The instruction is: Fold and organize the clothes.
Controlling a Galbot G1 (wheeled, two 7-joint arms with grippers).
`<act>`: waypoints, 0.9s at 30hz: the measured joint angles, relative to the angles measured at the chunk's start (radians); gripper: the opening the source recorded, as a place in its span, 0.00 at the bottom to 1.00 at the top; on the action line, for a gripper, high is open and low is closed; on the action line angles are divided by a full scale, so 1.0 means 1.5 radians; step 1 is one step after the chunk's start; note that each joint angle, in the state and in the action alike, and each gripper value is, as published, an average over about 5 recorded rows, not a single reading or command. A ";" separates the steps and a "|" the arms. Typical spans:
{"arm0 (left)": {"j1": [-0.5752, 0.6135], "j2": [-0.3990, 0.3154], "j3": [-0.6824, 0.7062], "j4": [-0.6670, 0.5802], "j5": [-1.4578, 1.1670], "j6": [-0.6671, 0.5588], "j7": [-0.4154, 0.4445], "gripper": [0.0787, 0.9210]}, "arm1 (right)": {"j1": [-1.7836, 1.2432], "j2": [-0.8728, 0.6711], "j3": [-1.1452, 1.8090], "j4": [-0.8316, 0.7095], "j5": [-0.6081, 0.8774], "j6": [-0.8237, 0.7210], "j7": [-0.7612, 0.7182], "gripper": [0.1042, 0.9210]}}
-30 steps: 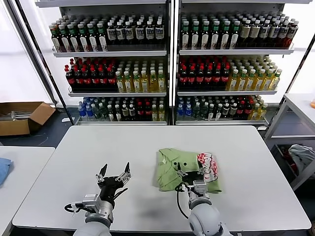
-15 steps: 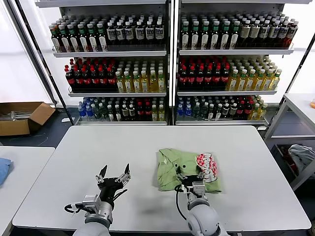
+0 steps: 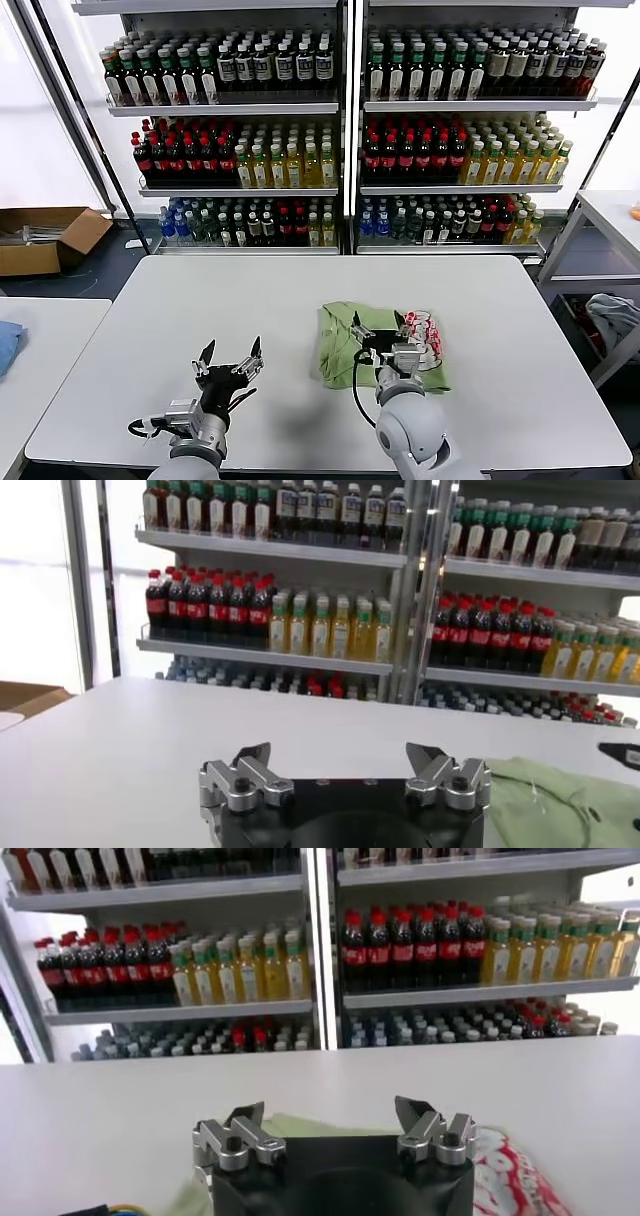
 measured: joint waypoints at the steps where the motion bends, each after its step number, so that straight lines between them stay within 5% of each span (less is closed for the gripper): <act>1: 0.001 0.000 0.000 0.000 0.000 0.000 0.000 0.88 | 0.006 0.005 0.000 -0.008 0.002 -0.001 0.004 0.88; 27: 0.012 0.003 0.004 -0.007 -0.002 0.006 0.001 0.88 | 0.029 0.065 0.010 -0.113 0.013 -0.026 0.044 0.88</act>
